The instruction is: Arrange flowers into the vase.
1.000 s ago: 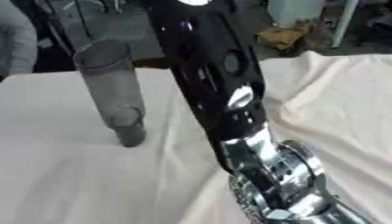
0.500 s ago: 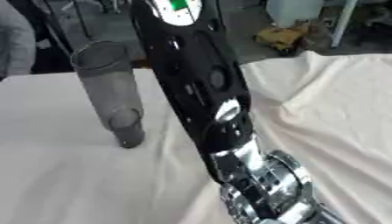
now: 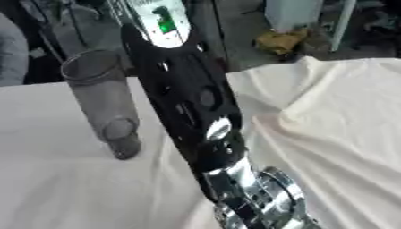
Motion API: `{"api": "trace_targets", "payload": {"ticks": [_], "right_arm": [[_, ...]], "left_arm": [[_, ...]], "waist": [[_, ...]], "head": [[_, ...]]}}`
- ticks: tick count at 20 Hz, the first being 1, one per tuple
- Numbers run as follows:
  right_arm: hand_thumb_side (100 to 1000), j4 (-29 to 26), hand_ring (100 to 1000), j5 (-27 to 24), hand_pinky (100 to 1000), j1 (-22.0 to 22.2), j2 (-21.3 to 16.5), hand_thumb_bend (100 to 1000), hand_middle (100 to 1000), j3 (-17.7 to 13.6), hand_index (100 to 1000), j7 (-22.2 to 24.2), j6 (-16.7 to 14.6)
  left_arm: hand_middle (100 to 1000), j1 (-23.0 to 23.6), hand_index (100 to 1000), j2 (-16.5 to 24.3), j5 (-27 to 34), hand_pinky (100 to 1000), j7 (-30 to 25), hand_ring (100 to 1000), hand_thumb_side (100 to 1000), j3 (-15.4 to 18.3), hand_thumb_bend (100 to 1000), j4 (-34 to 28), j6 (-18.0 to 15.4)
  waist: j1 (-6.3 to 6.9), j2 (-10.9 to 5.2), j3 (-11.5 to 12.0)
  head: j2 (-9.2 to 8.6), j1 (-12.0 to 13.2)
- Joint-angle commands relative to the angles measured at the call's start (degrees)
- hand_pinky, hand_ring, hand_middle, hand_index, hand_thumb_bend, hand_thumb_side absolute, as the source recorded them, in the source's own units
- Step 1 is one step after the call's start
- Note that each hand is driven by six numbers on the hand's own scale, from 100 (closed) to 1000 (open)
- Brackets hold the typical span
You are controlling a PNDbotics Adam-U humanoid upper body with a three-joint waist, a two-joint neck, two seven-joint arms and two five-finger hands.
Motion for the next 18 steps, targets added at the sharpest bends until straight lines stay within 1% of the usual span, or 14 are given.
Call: {"api": "trace_targets", "payload": {"ticks": [1, 6, 13, 18], "right_arm": [[468, -0.7, 100, 1.2, 100, -0.7, 0.3, 100, 100, 0.7, 100, 0.7, 0.2], [473, 0.7, 100, 3.4, 100, -0.3, 0.2, 100, 100, 0.9, 100, 2.1, -0.2], [477, 4.6, 100, 6.8, 100, -0.5, -1.2, 110, 100, 1.3, 100, 4.1, -0.6], [477, 5.4, 100, 7.3, 100, -0.6, -1.3, 110, 100, 1.2, 100, 4.4, -1.1]], "left_arm": [[886, -0.8, 978, 0.5, 0.1, 739, 0.0, 881, 1000, 0.0, 100, -0.8, -0.1], [886, -0.8, 978, 0.4, 0.1, 739, 0.0, 880, 1000, 0.0, 100, -0.8, -0.1], [885, -0.6, 977, 0.3, 0.1, 739, 0.0, 880, 1000, 0.1, 100, -0.8, 0.0], [885, -0.6, 977, 0.3, 0.1, 739, 0.0, 880, 1000, 0.1, 100, -0.8, 0.0]], "waist": [[0.14, -0.53, 0.3], [0.09, -0.20, 0.4], [0.11, 0.02, 0.2], [0.13, 0.04, 0.2]], "head": [[-1.49, -0.6], [-2.18, -0.4], [-1.87, -0.1], [-1.83, -0.1]]}}
